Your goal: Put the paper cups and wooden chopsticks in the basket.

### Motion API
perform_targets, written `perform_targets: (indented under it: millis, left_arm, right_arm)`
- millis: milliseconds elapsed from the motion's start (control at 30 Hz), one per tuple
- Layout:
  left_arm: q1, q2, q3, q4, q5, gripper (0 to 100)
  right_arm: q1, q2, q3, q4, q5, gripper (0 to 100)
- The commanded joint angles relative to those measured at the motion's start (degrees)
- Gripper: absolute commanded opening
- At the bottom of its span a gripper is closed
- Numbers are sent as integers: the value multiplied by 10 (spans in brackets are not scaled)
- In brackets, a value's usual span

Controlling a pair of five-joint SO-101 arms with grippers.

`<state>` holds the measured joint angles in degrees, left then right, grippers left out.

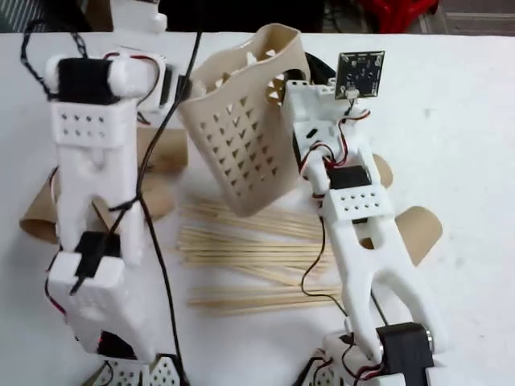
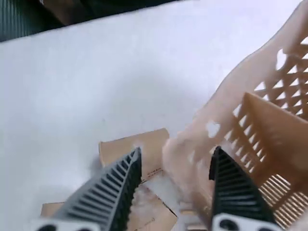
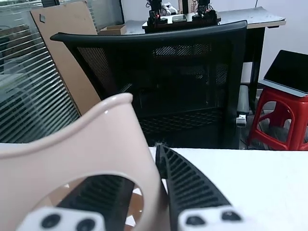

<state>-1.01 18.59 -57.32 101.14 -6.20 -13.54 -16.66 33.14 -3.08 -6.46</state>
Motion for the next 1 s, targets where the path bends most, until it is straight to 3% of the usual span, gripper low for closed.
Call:
perform_targets:
  millis: [0,200,433,700,967]
  left_arm:
    - [-5,42,-4,-12,8,242]
    - [21,89,-8,-36,5,224]
    - [32,109,-7,-86,4,17]
    - [25,107,-7,-127,-33,20]
    - [-1,109,-31,-127,-40,20]
  right_arm:
    - [2,-65,-40,-12,-11,16]
    - [-5,-64,-37,-11,-11,16]
    - [-5,-63,-32,-10,-11,16]
    - [-4,-63,18,-10,-4,18]
    - [5,-64,109,-10,82,20]
